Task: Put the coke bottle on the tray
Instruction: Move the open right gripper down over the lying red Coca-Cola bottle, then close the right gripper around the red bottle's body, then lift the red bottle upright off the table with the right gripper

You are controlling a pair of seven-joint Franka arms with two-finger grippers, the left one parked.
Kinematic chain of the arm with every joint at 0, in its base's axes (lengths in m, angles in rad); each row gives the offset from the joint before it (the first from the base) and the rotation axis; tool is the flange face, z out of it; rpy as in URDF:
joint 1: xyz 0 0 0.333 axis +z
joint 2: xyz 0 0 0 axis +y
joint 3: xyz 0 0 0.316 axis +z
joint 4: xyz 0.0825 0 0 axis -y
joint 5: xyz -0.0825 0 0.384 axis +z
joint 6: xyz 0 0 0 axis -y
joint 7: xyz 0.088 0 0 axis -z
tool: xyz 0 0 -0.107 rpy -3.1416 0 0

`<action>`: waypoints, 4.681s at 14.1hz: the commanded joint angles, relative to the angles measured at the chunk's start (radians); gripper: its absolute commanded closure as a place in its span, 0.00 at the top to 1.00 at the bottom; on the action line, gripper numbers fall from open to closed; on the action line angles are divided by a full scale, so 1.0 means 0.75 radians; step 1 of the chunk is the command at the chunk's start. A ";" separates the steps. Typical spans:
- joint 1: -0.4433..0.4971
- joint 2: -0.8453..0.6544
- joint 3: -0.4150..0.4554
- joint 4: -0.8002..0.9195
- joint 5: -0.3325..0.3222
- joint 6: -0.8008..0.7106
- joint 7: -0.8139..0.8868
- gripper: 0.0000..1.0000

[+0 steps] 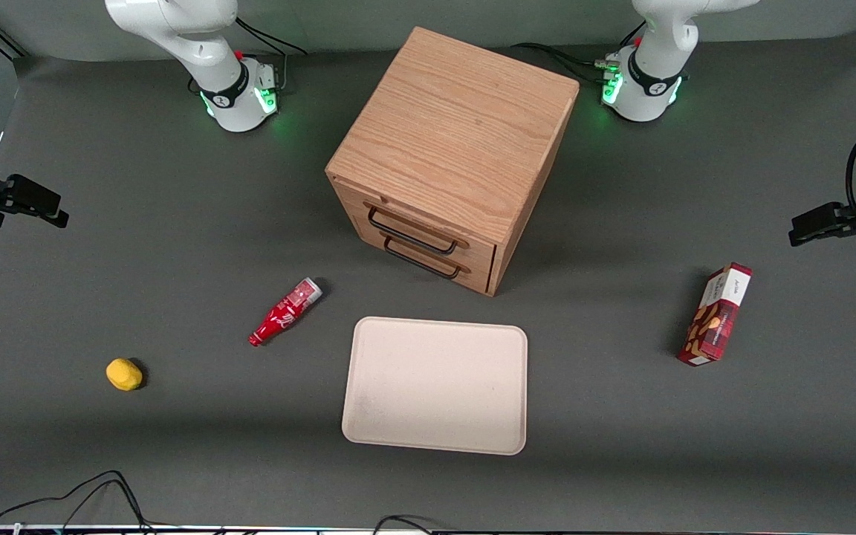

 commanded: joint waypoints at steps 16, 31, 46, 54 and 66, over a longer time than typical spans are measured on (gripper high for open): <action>0.032 0.230 0.212 0.032 0.045 0.145 0.637 1.00; 0.046 0.608 0.394 -0.508 -0.116 0.990 1.578 1.00; 0.050 0.782 0.419 -0.526 -0.194 1.227 1.689 0.72; 0.044 0.752 0.429 -0.488 -0.194 1.199 1.663 0.06; 0.013 0.649 0.464 0.213 -0.133 0.453 1.256 0.00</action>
